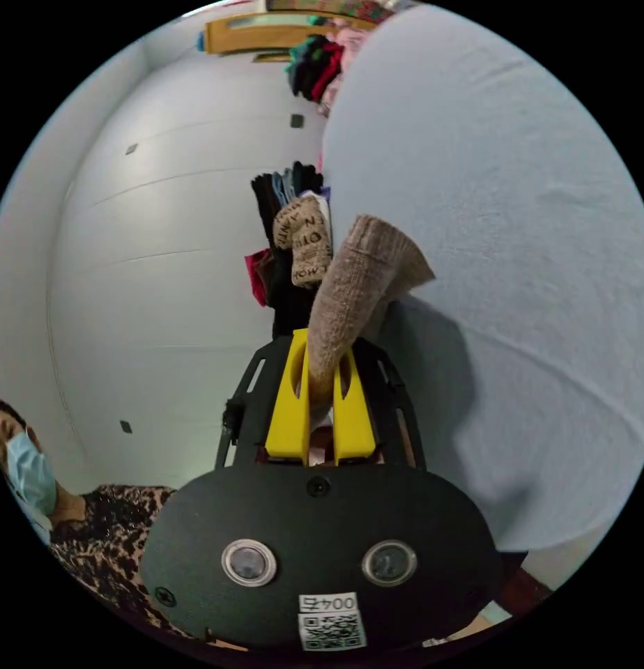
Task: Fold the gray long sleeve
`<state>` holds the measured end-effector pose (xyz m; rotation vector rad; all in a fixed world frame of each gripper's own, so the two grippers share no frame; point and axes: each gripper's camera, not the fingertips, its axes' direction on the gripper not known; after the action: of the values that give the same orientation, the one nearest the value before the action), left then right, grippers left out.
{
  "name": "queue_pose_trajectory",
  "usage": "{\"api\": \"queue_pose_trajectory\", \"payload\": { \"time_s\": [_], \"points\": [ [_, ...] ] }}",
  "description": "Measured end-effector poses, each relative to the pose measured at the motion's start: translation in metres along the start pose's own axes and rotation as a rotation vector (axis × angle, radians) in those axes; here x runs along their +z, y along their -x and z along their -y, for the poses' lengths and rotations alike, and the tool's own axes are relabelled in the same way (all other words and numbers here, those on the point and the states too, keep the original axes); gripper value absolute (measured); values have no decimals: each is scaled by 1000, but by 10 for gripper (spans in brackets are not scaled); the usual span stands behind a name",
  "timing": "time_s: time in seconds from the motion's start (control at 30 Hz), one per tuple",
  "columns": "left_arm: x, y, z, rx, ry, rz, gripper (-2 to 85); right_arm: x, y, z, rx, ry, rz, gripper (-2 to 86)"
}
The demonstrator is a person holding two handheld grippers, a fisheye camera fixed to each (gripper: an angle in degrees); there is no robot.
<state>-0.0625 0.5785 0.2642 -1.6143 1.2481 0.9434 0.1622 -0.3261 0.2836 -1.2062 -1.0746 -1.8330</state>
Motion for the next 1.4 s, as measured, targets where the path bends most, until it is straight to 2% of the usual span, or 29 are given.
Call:
{"api": "queue_pose_trajectory", "payload": {
  "time_s": [0.1,0.17,0.2,0.27,0.4,0.47,0.6,0.67,0.8,0.87,0.97,1.17,1.3,1.4],
  "points": [
    [32,-17,-7,208,203,-35,66,-6,-13,-89,-93,-196,3,53],
    [72,-29,-20,355,403,-82,66,-7,-28,-176,-119,-385,-25,52],
    [84,-31,-25,389,456,-96,65,-6,-32,-200,-125,-437,-36,52],
    [137,-37,-51,472,670,-147,65,6,-52,-305,-92,-659,-66,52],
    [226,-39,-117,525,986,-213,66,48,-87,-465,6,-981,-80,53],
    [287,-35,-180,544,1202,-231,65,89,-109,-567,92,-1159,-121,53],
    [372,-14,-294,514,1520,-223,64,167,-145,-712,238,-1425,-108,52],
    [419,7,-383,480,1712,-203,64,228,-167,-803,332,-1604,-88,52],
    [473,50,-528,438,1985,-134,64,324,-197,-927,487,-1832,-73,52],
    [498,82,-629,420,2145,-101,64,383,-216,-1002,575,-1963,-47,52],
    [520,126,-748,396,2285,-45,65,445,-240,-1084,698,-2072,-21,52],
    [555,215,-943,305,2432,100,65,516,-290,-1219,851,-2148,-36,52],
    [588,229,-1027,380,2451,109,63,519,-316,-1275,862,-2134,-49,52],
    [612,205,-1084,532,2453,7,62,504,-316,-1307,799,-2113,-168,53]
  ]
}}
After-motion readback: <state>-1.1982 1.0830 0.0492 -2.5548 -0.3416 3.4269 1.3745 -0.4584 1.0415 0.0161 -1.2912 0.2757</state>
